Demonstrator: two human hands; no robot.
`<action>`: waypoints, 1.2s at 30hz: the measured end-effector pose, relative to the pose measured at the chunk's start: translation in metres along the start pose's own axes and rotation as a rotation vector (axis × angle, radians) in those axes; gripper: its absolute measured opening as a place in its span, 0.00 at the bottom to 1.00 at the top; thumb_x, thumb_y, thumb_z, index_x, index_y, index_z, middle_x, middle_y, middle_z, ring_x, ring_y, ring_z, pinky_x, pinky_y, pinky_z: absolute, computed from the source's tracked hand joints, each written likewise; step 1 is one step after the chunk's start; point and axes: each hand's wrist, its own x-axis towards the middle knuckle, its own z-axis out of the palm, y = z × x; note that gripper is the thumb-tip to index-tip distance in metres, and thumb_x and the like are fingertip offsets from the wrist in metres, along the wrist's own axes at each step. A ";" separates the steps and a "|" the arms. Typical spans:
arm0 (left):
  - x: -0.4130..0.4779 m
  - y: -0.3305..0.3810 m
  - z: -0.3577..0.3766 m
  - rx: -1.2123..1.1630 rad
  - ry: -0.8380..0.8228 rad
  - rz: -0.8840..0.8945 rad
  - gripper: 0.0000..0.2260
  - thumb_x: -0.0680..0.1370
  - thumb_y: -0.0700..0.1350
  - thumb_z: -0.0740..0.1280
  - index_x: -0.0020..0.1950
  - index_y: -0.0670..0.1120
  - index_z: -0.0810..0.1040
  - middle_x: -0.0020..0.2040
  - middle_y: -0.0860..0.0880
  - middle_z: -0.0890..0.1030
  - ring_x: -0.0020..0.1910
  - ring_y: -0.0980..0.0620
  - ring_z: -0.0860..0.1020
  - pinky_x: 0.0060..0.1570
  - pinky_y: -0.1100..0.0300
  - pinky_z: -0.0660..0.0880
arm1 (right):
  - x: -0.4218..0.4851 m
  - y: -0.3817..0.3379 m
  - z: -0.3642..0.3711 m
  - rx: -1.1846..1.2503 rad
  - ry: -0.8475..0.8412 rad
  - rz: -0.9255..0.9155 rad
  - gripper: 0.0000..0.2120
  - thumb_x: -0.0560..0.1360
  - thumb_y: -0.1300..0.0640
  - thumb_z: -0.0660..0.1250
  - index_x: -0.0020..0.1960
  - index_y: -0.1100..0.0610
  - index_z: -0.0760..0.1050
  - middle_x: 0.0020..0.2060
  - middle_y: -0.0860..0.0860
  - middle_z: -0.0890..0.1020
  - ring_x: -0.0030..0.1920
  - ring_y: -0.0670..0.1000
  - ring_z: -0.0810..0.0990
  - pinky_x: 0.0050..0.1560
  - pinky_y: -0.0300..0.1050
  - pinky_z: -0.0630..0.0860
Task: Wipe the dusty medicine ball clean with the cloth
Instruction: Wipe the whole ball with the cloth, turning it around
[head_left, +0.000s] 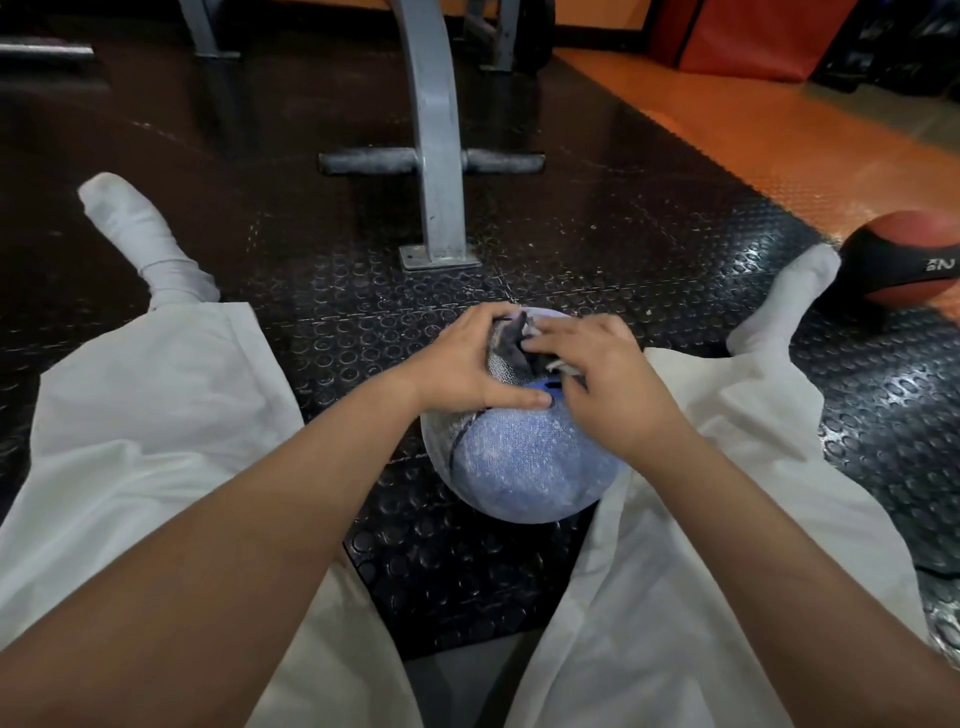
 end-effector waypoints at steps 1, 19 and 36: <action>0.000 0.000 -0.001 0.016 -0.010 -0.002 0.49 0.61 0.59 0.80 0.75 0.50 0.58 0.70 0.52 0.64 0.70 0.52 0.66 0.72 0.52 0.64 | -0.009 0.000 0.000 -0.005 0.009 -0.040 0.20 0.69 0.65 0.57 0.56 0.59 0.81 0.59 0.54 0.80 0.55 0.60 0.74 0.59 0.34 0.59; -0.006 0.007 -0.003 0.159 -0.087 -0.002 0.62 0.53 0.70 0.72 0.79 0.49 0.49 0.79 0.51 0.52 0.77 0.50 0.53 0.77 0.49 0.54 | -0.022 0.003 0.006 0.062 0.102 -0.159 0.11 0.72 0.52 0.65 0.46 0.57 0.82 0.52 0.48 0.83 0.49 0.55 0.79 0.57 0.39 0.67; -0.007 0.006 0.002 0.176 -0.081 -0.016 0.57 0.62 0.61 0.77 0.80 0.47 0.46 0.80 0.50 0.48 0.78 0.50 0.49 0.77 0.51 0.52 | -0.010 -0.005 -0.001 0.107 0.067 -0.125 0.14 0.69 0.53 0.62 0.46 0.57 0.84 0.48 0.47 0.84 0.48 0.54 0.73 0.52 0.42 0.71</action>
